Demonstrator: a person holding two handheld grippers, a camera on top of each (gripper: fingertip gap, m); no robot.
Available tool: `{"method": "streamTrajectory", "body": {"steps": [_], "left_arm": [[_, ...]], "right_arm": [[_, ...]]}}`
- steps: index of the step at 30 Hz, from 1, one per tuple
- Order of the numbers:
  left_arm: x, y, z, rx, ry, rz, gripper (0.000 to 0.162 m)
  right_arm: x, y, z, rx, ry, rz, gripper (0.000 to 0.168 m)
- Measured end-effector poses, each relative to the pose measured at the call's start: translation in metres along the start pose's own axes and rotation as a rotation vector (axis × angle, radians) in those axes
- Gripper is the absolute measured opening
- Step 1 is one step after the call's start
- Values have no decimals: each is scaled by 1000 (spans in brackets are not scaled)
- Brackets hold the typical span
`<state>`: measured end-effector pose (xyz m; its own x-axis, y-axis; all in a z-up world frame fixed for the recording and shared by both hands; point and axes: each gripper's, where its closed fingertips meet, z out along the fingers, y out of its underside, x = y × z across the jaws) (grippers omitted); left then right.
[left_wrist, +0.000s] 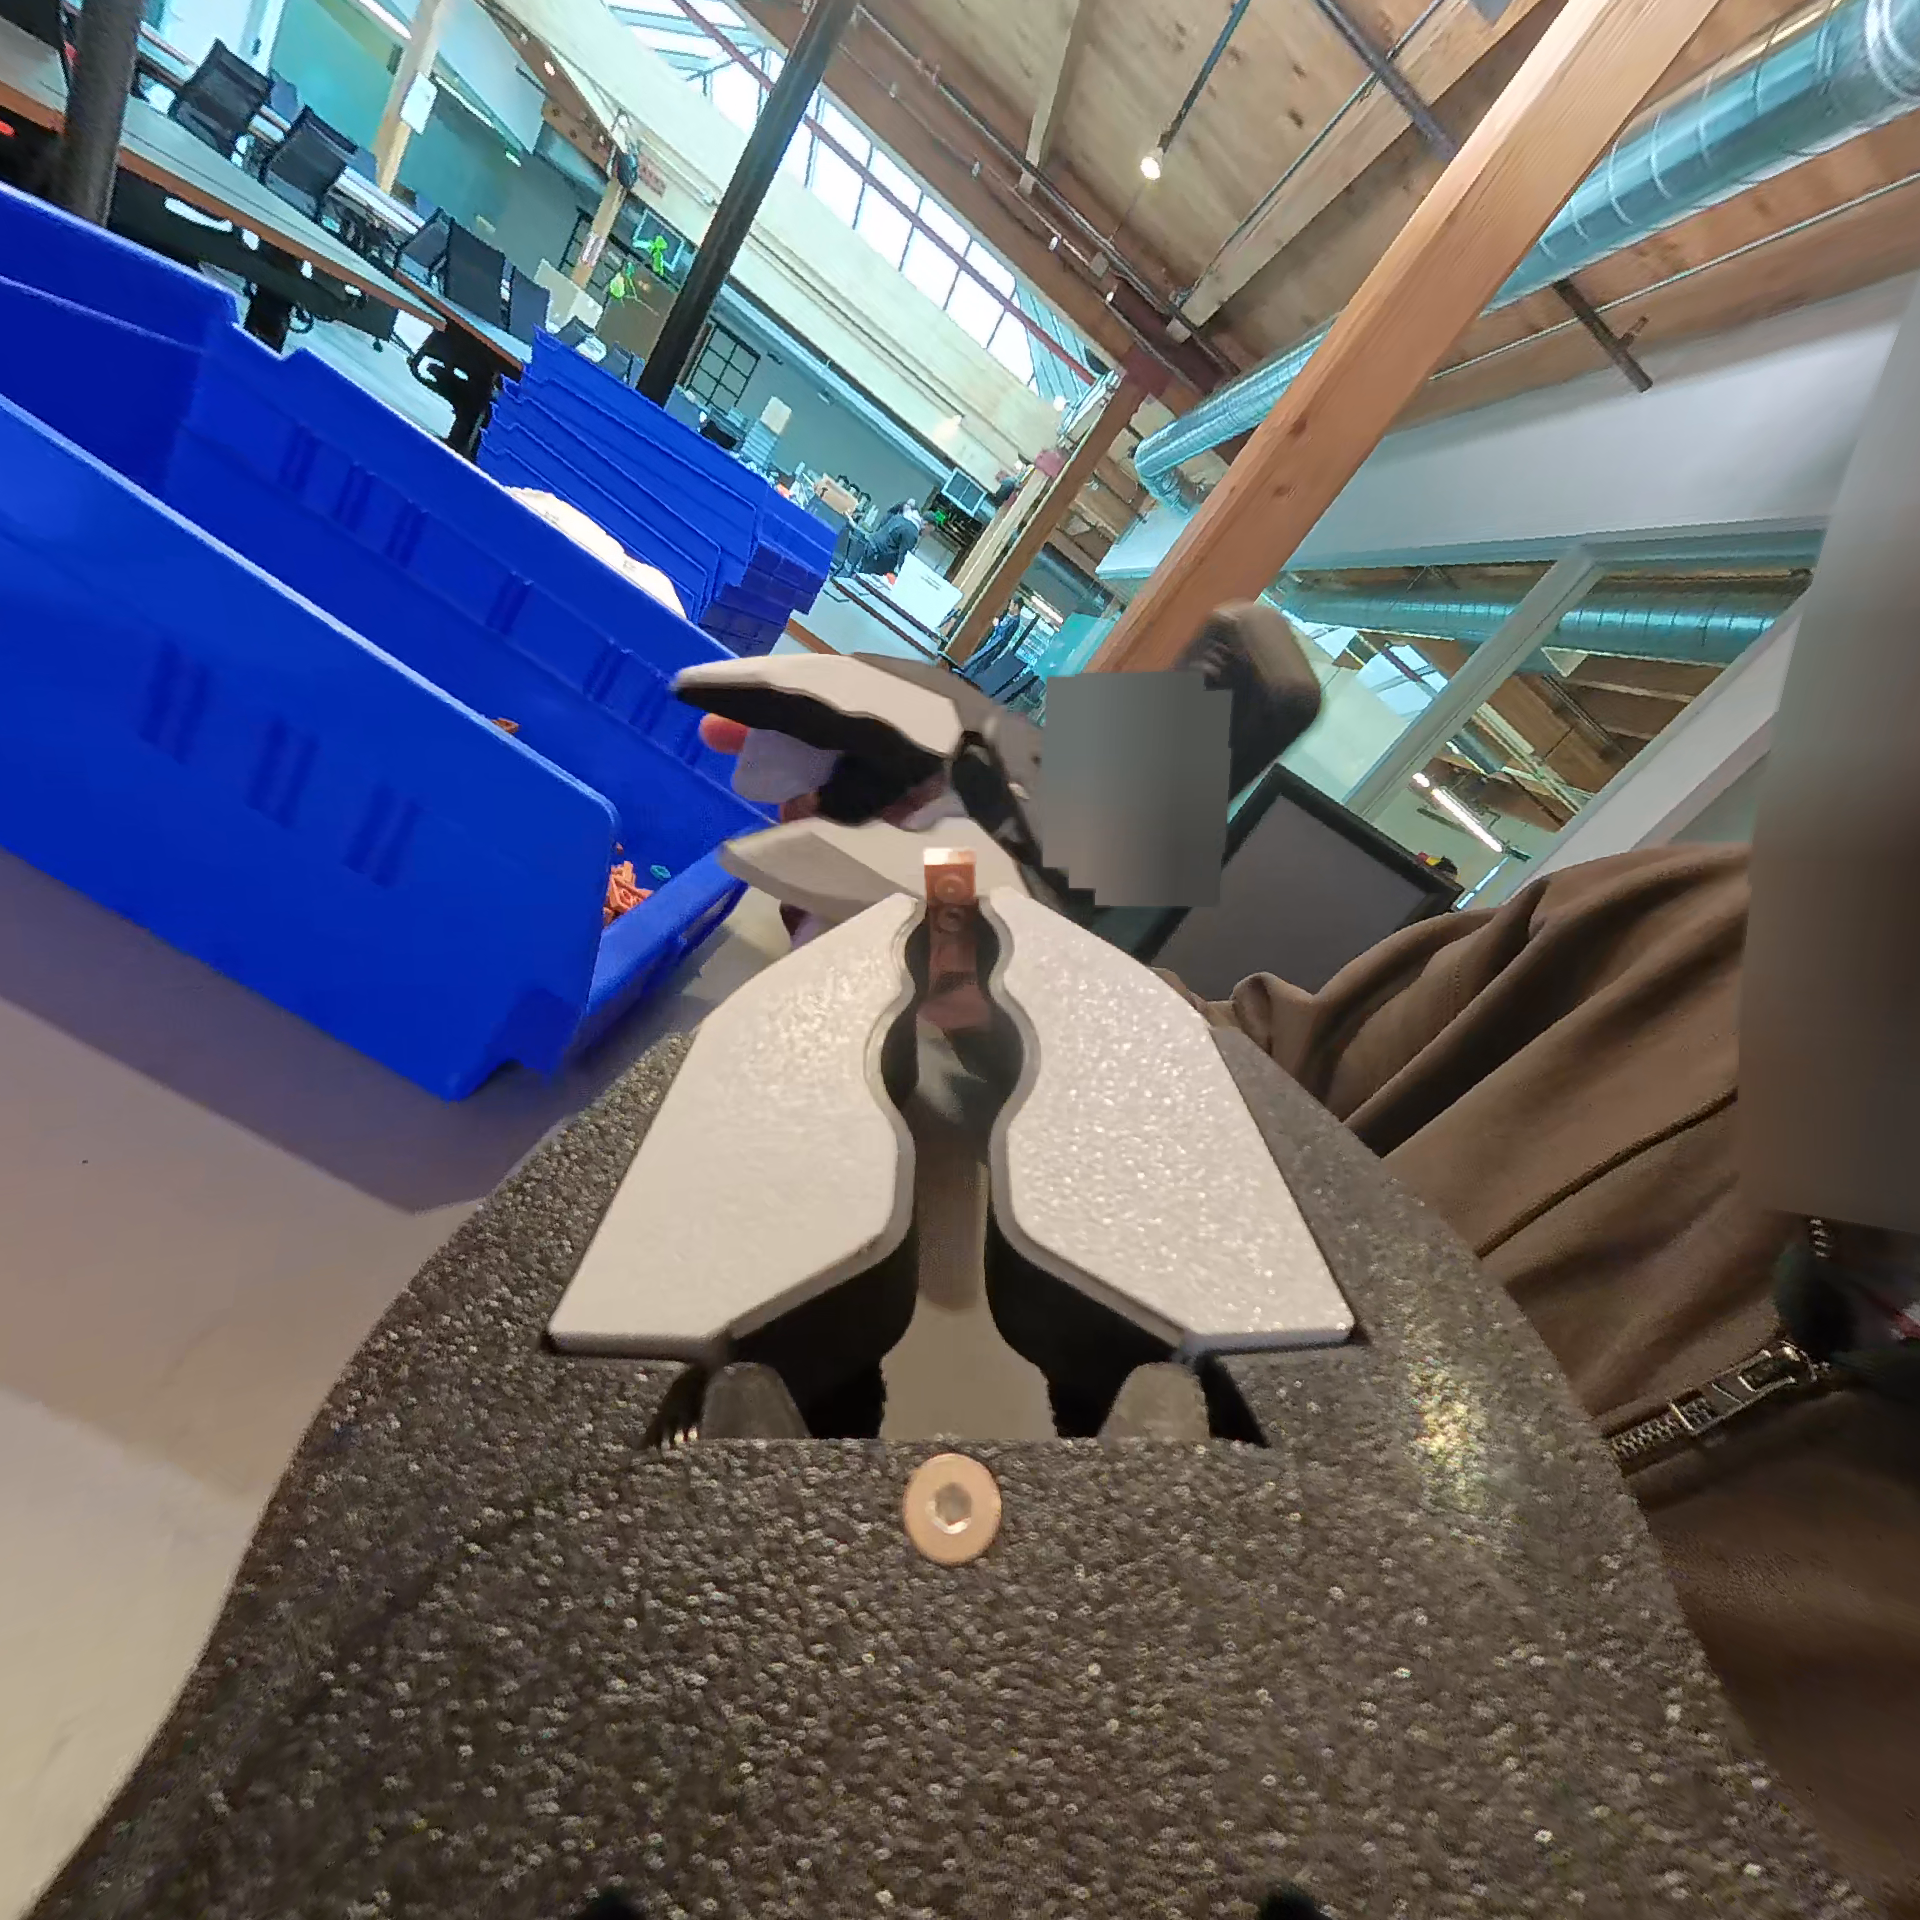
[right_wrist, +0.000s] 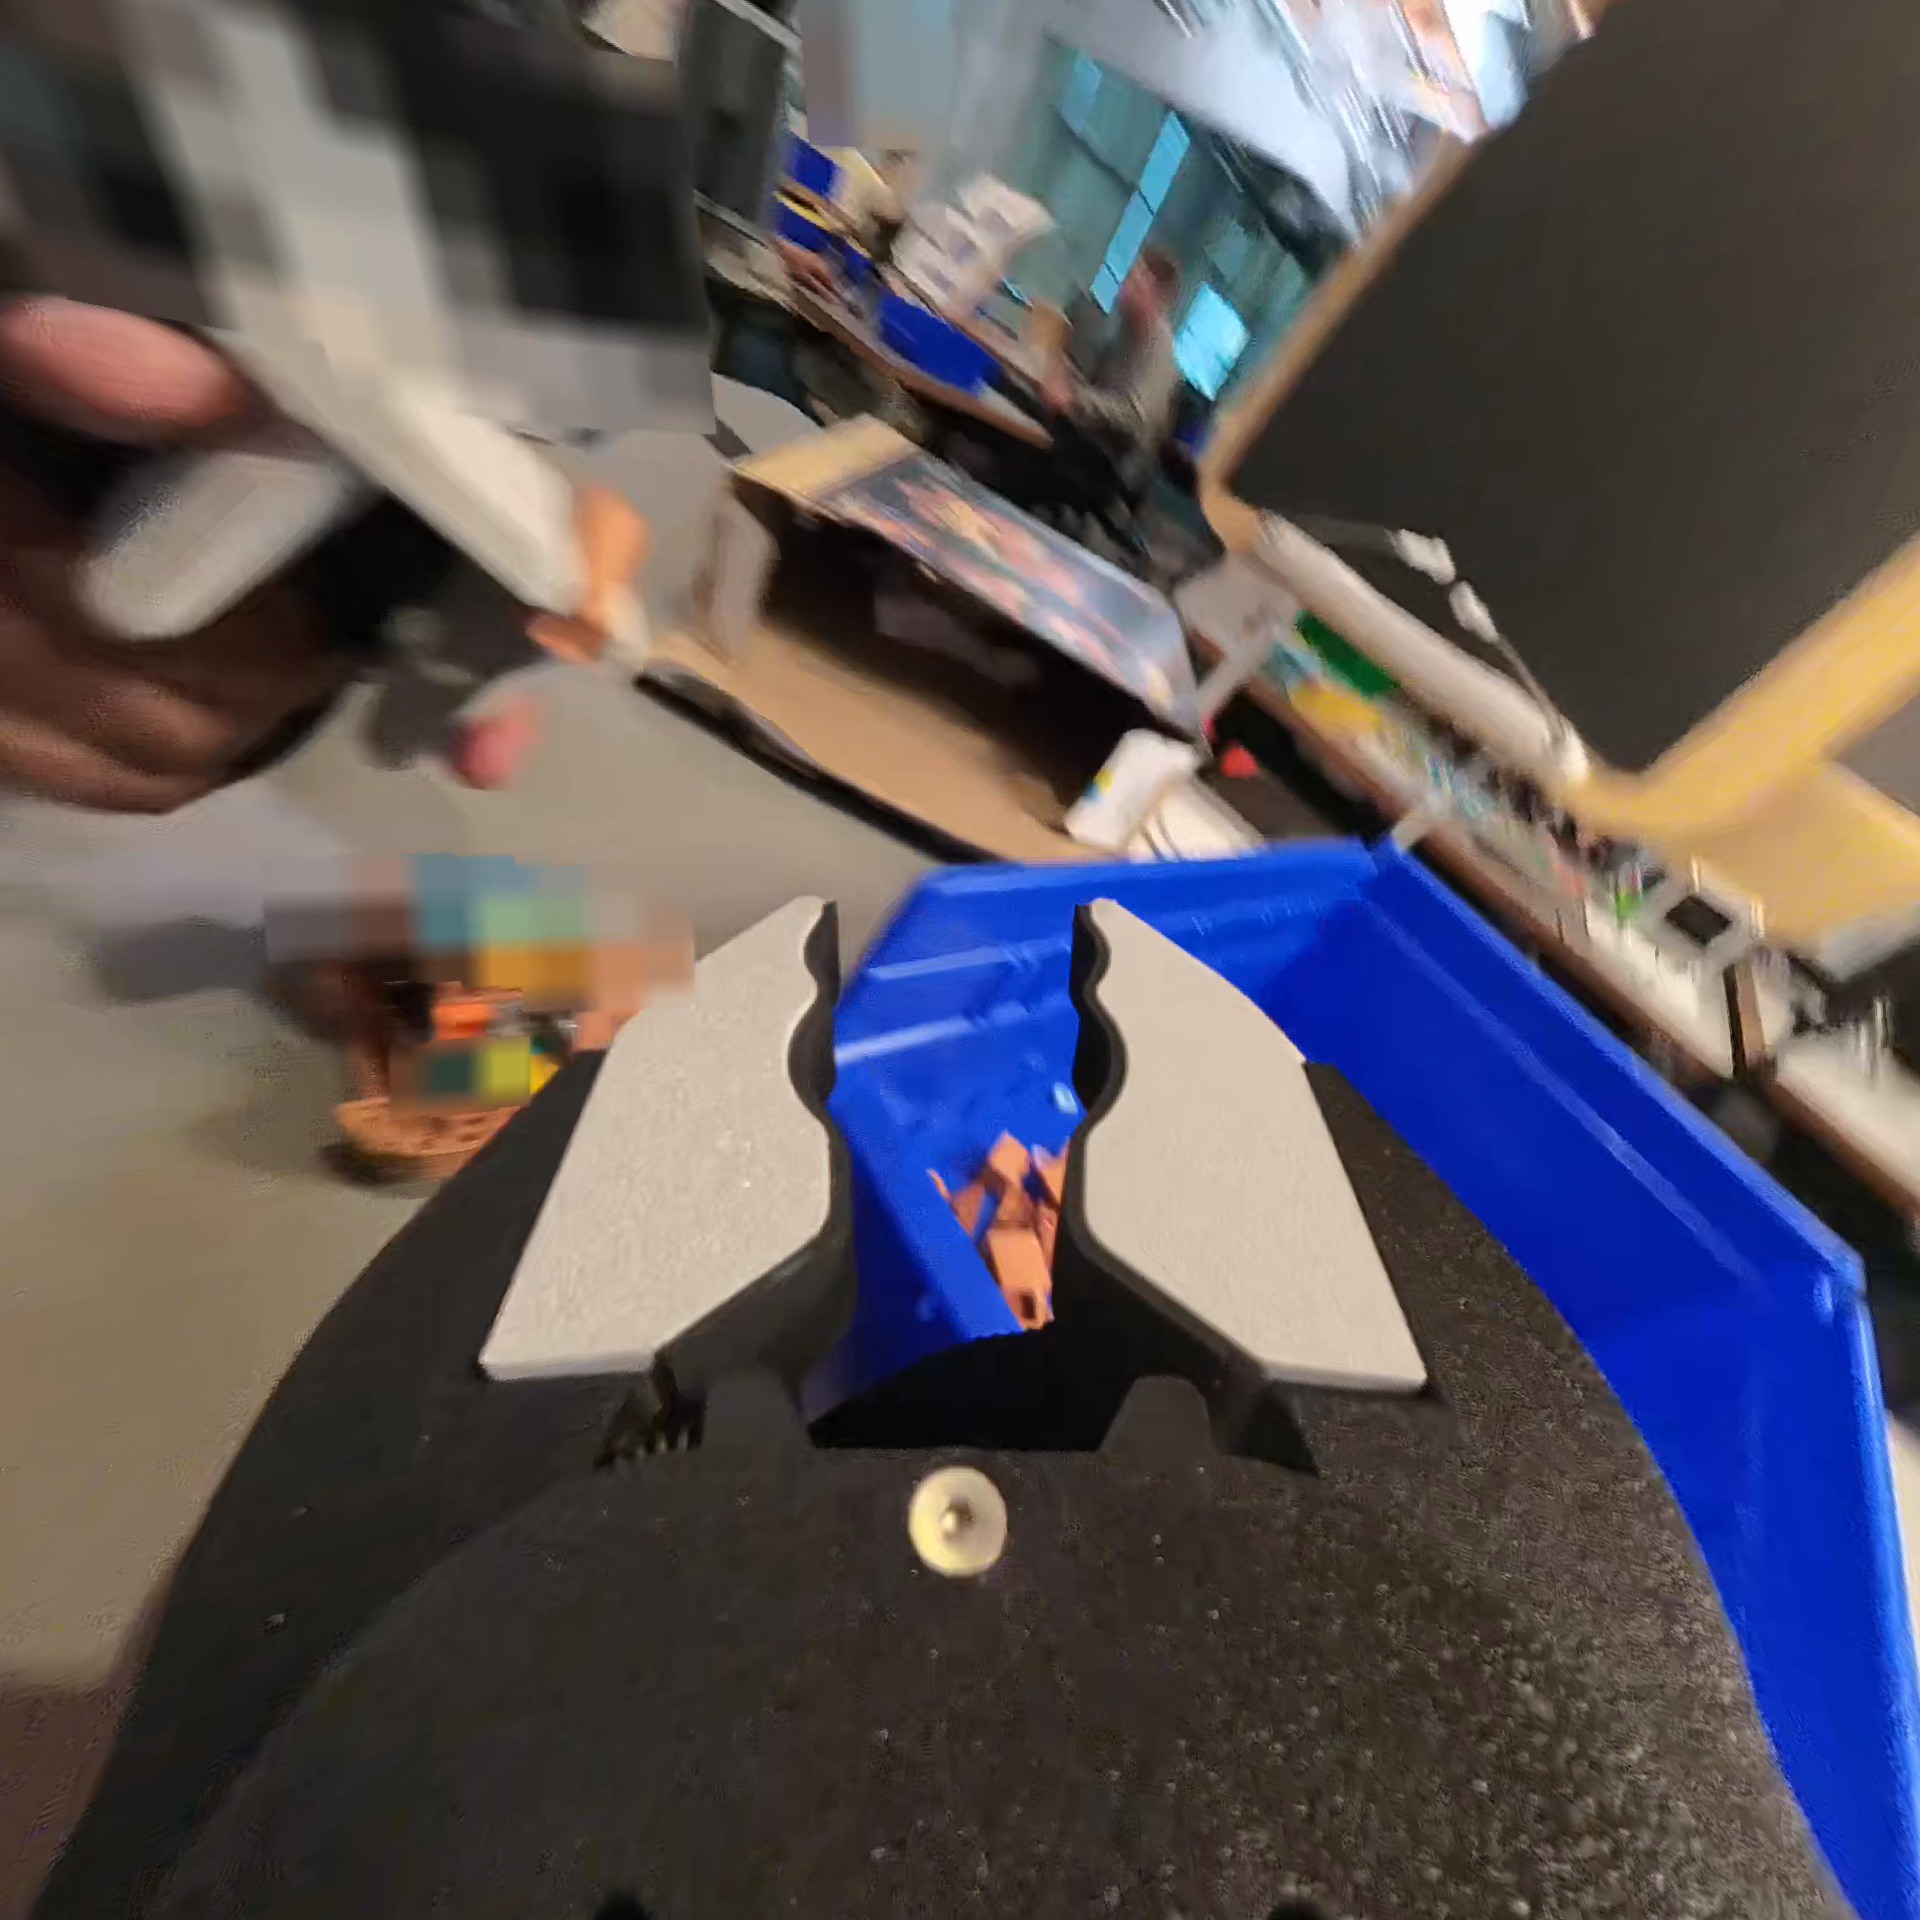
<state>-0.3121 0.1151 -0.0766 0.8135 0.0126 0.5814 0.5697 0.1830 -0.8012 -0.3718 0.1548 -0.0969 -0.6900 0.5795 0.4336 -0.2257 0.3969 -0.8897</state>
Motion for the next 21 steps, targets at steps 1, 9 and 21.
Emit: {"method": "streamTrajectory", "body": {"steps": [1,9,21], "left_arm": [[0,2,1,-17,1,-5,8],[15,47,13,-283,58,29,8],[9,25,7,-169,38,-16,14]], "right_arm": [[-15,-10,-3,54,-52,-75,42],[-83,-32,-15,205,-194,-431,31],[-57,-33,-18,222,-199,-146,25]]}}
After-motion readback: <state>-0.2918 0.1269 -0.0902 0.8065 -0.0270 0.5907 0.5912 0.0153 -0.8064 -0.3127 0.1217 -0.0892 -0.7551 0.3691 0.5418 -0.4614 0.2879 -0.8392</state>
